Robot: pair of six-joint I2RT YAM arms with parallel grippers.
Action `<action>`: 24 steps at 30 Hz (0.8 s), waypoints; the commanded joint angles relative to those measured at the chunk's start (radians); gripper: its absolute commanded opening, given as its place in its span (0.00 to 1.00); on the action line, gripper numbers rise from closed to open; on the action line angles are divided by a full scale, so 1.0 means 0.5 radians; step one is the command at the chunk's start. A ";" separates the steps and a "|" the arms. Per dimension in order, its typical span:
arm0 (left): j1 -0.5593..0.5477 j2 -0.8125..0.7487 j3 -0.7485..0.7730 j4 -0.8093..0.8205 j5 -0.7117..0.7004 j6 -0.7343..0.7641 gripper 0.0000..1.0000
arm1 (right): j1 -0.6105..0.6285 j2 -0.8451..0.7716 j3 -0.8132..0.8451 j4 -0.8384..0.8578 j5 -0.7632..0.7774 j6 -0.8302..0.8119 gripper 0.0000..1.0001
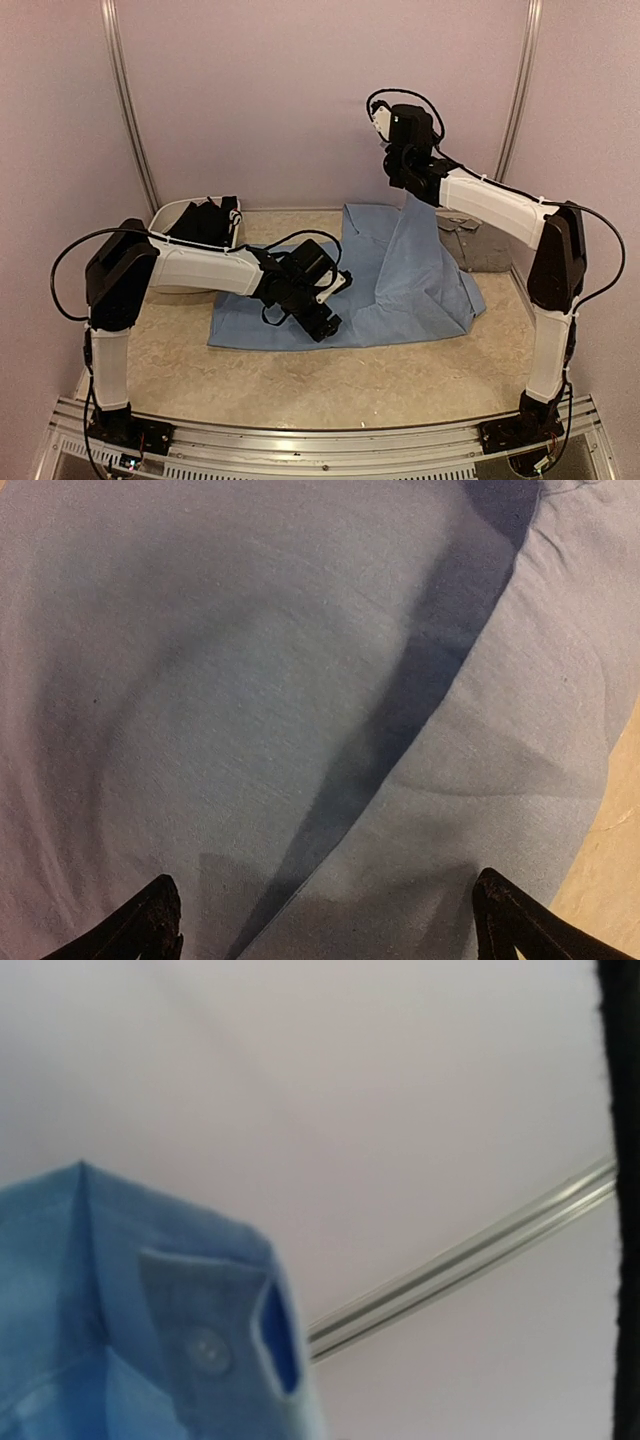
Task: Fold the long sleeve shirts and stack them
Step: Fold the flattened shirt at the center of the board, then pass from the right arm to the left
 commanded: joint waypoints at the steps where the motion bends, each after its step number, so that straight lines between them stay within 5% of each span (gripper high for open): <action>1: 0.004 0.046 -0.081 0.090 0.000 -0.040 0.96 | 0.051 0.084 0.080 0.331 0.059 -0.355 0.00; 9: 0.004 0.023 -0.216 0.262 -0.033 -0.074 0.99 | 0.106 0.170 0.105 0.321 -0.063 -0.416 0.00; 24: 0.004 -0.388 -0.559 0.748 -0.147 -0.280 0.99 | 0.133 0.474 0.139 -0.570 -0.644 0.571 0.00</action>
